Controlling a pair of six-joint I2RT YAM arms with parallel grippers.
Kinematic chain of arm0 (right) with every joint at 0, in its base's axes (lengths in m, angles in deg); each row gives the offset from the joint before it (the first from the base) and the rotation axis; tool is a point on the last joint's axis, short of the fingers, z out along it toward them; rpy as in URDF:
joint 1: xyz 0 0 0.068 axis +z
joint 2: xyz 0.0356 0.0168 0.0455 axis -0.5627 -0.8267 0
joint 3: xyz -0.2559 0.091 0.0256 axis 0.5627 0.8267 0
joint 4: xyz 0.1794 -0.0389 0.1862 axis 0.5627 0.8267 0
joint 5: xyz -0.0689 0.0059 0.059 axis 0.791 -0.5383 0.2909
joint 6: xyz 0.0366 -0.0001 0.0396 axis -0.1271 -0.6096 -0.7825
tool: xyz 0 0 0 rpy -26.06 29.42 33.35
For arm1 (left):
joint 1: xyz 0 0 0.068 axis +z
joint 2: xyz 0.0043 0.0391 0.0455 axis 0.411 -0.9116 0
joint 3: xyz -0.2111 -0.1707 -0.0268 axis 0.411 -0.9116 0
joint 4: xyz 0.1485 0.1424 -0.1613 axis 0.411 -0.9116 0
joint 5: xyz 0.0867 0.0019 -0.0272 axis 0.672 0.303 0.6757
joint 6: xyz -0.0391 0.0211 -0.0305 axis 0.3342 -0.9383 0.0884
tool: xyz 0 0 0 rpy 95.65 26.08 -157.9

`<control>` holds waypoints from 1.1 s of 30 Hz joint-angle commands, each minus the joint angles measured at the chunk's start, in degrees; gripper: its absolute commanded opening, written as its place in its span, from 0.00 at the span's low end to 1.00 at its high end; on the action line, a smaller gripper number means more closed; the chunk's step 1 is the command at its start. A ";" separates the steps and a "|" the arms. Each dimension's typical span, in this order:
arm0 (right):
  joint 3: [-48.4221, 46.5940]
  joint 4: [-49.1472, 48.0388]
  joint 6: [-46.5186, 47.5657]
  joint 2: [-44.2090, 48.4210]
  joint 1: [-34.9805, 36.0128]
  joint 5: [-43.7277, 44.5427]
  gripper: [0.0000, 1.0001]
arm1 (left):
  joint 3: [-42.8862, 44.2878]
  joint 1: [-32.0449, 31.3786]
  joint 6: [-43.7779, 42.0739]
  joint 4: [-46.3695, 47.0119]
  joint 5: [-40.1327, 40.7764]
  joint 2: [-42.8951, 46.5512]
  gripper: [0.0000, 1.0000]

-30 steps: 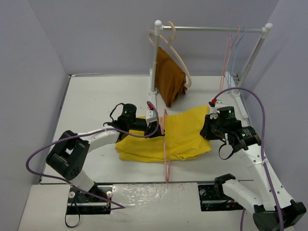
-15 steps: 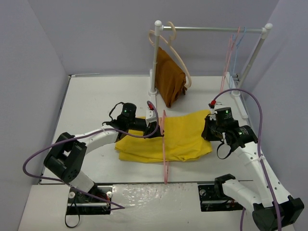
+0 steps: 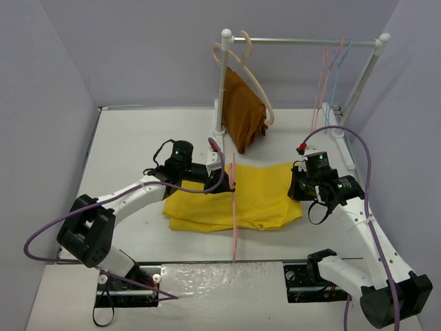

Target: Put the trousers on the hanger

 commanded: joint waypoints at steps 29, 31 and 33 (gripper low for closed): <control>-4.65 -16.75 -6.83 -14.09 15.28 -6.38 0.36 | 31.42 -4.51 17.59 -3.77 21.75 14.75 0.00; -4.95 -17.96 -7.67 -15.04 16.94 -6.63 0.37 | 32.53 -4.54 18.39 -5.19 25.41 15.03 0.00; -4.85 -20.12 -8.60 -14.90 17.91 -7.38 0.41 | 32.84 -4.83 19.12 -5.93 28.61 15.53 0.00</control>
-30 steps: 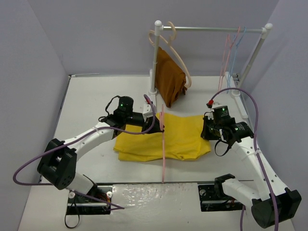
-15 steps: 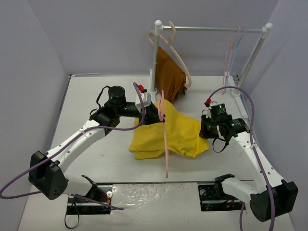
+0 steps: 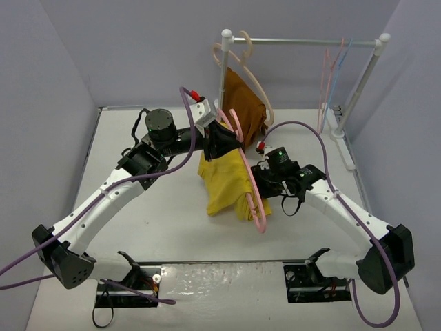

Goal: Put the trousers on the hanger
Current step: Place the trousers on the hanger, then place the hanger at the clothesline.

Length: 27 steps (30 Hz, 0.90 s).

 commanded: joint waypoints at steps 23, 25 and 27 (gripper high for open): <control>-18.15 9.52 7.16 4.33 0.86 14.03 0.82 | 10.70 -1.33 -4.59 -8.70 27.97 8.74 0.00; -21.67 11.51 8.61 5.17 0.31 14.70 0.83 | 10.82 -1.41 -6.41 -9.73 28.70 8.28 0.00; -26.48 13.76 10.24 5.81 0.28 14.74 0.84 | 11.00 -1.33 -7.89 -10.70 29.74 7.75 0.00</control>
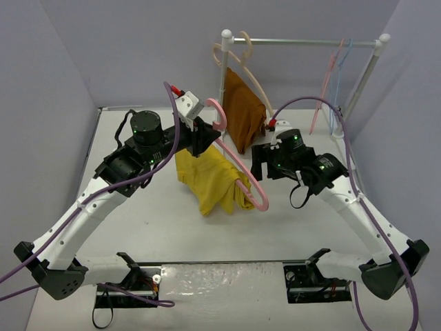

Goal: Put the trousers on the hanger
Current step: Place the hanger at the clothesline.

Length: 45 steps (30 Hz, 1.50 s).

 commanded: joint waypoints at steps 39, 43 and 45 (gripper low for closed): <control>-20.09 -2.67 7.51 -9.32 13.15 -0.68 0.23 | 11.09 -7.13 -7.75 10.61 13.38 -6.99 0.00; -19.13 -2.97 7.41 -6.64 13.50 3.74 0.00 | 9.88 -7.27 -8.08 10.33 14.60 -6.62 0.00; -18.95 -3.03 7.18 -4.92 13.50 5.41 0.00 | 8.40 -7.31 -8.08 10.96 15.15 -5.89 0.00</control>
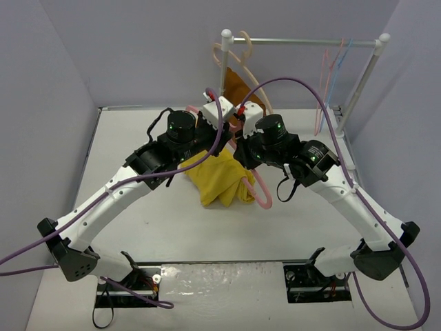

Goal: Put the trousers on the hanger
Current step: Place the hanger at the clothesline.

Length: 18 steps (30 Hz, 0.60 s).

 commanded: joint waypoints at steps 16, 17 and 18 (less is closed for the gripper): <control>5.30 2.09 -7.68 17.65 0.54 12.48 0.00 | -12.05 -0.38 -1.96 5.70 12.79 19.08 0.85; 5.71 2.74 -8.28 18.85 0.49 13.08 0.00 | -13.55 -0.33 -2.11 5.05 14.14 20.58 0.85; 5.96 3.49 -8.80 19.68 0.47 14.10 0.00 | -14.96 -0.34 -2.23 4.17 15.35 22.53 0.85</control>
